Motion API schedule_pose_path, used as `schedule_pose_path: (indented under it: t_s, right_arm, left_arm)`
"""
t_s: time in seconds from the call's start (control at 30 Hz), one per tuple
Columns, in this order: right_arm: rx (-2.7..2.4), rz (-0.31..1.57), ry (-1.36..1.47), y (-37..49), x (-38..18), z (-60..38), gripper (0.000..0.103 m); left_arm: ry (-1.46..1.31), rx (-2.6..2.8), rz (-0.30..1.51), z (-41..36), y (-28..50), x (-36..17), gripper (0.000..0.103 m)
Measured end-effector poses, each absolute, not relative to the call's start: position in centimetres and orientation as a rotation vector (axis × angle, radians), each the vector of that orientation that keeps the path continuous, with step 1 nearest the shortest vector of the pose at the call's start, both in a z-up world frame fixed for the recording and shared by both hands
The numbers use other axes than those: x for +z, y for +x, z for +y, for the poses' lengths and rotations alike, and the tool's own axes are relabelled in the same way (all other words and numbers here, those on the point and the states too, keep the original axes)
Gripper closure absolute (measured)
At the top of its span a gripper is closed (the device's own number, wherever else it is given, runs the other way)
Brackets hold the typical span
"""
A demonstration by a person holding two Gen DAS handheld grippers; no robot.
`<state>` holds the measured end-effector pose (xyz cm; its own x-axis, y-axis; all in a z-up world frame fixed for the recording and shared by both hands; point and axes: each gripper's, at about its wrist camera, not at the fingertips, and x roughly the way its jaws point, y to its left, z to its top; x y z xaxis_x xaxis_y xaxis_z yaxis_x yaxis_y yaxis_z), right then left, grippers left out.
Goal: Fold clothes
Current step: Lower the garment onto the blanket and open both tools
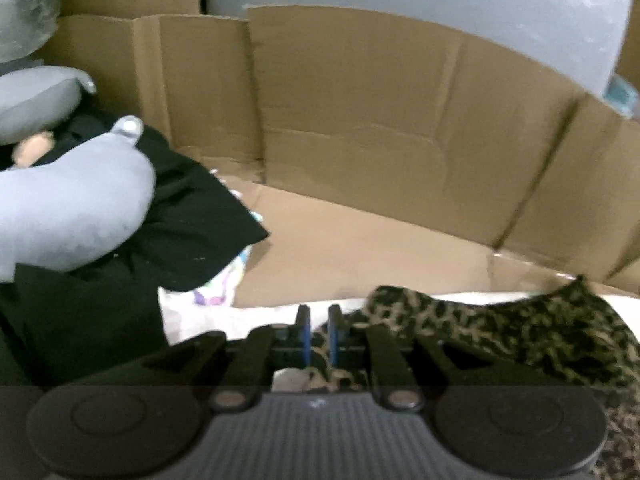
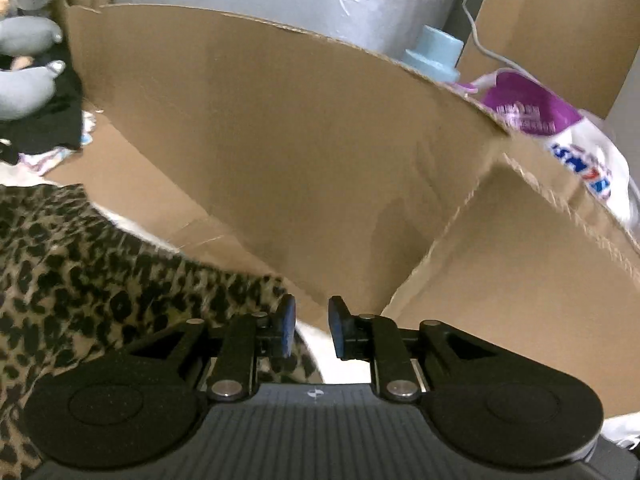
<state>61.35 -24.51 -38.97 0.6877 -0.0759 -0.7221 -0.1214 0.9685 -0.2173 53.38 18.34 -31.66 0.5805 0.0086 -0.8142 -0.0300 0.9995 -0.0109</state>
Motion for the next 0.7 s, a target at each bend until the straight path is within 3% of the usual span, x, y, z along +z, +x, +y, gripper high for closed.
schedule_pose_path:
  t_s: [0.43,0.7]
  right_arm:
    - [0.032,0.842,-0.166,54.9,-35.4,-29.1,0.078]
    - [0.015,0.848,-0.167,48.8,-33.1,-28.9,0.072]
  left_arm:
    - [-0.001,-0.131,0.950,15.4,47.3,-26.6,0.093]
    - [-0.057,-0.201,0.947,13.8,41.2,-23.1,0.093]
